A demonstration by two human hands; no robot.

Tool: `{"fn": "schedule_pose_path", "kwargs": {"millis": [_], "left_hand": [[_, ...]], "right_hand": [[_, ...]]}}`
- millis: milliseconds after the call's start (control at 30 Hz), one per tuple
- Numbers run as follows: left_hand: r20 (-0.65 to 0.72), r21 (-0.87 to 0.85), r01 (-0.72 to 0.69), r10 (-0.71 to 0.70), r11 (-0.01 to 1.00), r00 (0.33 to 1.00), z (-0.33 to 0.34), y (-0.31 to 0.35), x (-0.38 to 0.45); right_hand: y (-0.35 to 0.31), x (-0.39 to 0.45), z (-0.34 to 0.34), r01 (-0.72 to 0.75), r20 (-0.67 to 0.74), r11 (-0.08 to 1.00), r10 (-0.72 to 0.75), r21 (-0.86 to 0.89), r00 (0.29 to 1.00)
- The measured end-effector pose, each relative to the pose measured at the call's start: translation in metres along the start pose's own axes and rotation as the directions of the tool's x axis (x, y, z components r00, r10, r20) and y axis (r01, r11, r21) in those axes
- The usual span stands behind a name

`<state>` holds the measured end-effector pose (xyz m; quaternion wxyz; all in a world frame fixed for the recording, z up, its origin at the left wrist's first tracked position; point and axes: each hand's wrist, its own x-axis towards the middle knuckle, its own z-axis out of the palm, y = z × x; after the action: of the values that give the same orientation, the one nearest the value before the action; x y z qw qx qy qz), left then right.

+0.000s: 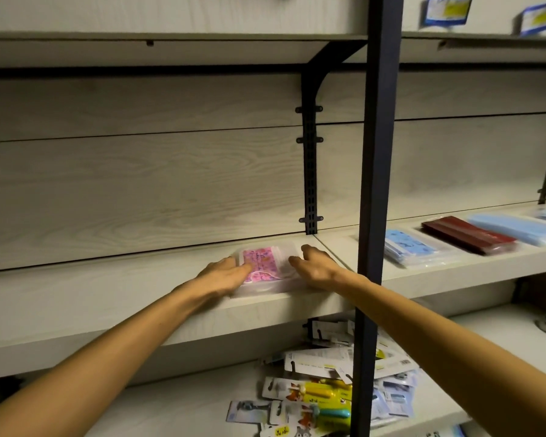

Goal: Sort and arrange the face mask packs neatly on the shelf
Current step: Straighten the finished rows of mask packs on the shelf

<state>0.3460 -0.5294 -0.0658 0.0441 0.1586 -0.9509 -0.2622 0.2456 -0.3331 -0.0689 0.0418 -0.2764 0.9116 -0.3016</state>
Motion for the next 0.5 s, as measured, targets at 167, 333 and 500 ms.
{"fn": "schedule_pose_path", "kwargs": {"millis": [167, 333, 500], "left_hand": [[-0.245, 0.295, -0.251, 0.327, 0.922, 0.913, 0.015, 0.017, -0.037], [-0.352, 0.247, -0.539, 0.593, 0.805, 0.724, 0.053, 0.046, -0.08], [-0.188, 0.243, -0.756, 0.794, 0.608, 0.578, 0.1, 0.101, -0.101]], "right_hand": [[0.02, -0.068, -0.003, 0.268, -0.106, 0.963, -0.266, 0.011, 0.958], [0.062, -0.14, -0.026, 0.388, -0.274, 0.918, -0.352, 0.086, 0.895], [0.109, -0.164, -0.067, 0.258, -0.433, 0.965, -0.217, 0.038, 0.875]]}}
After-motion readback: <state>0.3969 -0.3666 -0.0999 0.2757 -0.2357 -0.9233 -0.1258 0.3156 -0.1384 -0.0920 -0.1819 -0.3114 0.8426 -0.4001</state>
